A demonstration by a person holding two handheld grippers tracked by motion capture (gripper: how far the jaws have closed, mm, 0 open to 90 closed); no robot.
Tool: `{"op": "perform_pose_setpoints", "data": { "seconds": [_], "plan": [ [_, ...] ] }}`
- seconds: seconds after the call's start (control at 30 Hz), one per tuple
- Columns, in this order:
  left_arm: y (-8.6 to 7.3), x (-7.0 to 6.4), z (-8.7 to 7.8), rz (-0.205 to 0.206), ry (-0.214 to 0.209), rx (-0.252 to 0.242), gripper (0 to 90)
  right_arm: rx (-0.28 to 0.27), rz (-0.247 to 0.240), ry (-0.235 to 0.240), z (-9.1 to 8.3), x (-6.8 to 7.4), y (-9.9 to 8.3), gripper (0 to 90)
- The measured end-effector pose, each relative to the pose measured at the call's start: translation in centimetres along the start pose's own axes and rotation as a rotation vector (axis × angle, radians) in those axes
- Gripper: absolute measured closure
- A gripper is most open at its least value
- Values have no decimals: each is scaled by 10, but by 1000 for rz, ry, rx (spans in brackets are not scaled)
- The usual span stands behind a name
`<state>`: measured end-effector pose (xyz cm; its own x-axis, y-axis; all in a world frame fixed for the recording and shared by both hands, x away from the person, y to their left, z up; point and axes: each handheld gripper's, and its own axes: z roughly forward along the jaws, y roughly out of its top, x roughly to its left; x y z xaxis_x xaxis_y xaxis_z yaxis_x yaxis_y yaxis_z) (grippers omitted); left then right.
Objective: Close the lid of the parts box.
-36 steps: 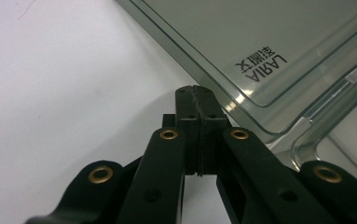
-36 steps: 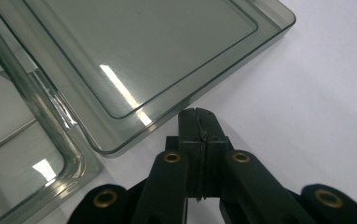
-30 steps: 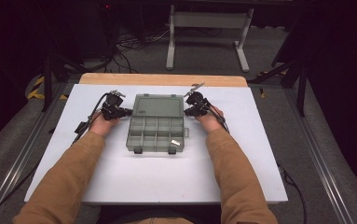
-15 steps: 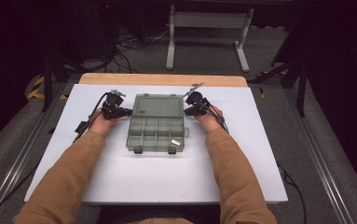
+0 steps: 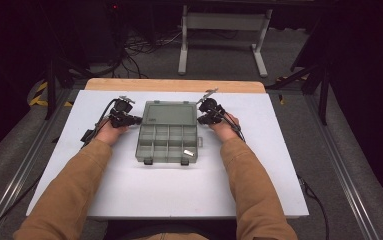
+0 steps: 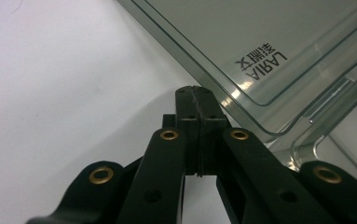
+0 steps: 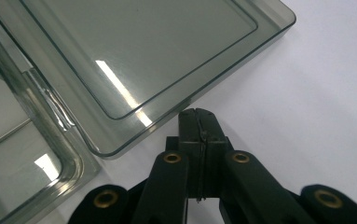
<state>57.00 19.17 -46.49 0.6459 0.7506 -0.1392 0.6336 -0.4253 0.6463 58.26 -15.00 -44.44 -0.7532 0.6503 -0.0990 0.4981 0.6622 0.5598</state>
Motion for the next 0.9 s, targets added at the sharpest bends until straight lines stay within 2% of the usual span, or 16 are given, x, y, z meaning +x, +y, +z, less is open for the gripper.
{"op": "perform_pose_setpoints", "data": {
  "seconds": [0.4, 0.9],
  "plan": [
    [0, 1, 0, -1, -6, -2, 900, -5, -5, -3, 1, -1, 1, 900],
    [1, -2, 3, -1, 9, -22, 899, -27, -9, -12, 3, -1, 2, 900]
  ]
}}
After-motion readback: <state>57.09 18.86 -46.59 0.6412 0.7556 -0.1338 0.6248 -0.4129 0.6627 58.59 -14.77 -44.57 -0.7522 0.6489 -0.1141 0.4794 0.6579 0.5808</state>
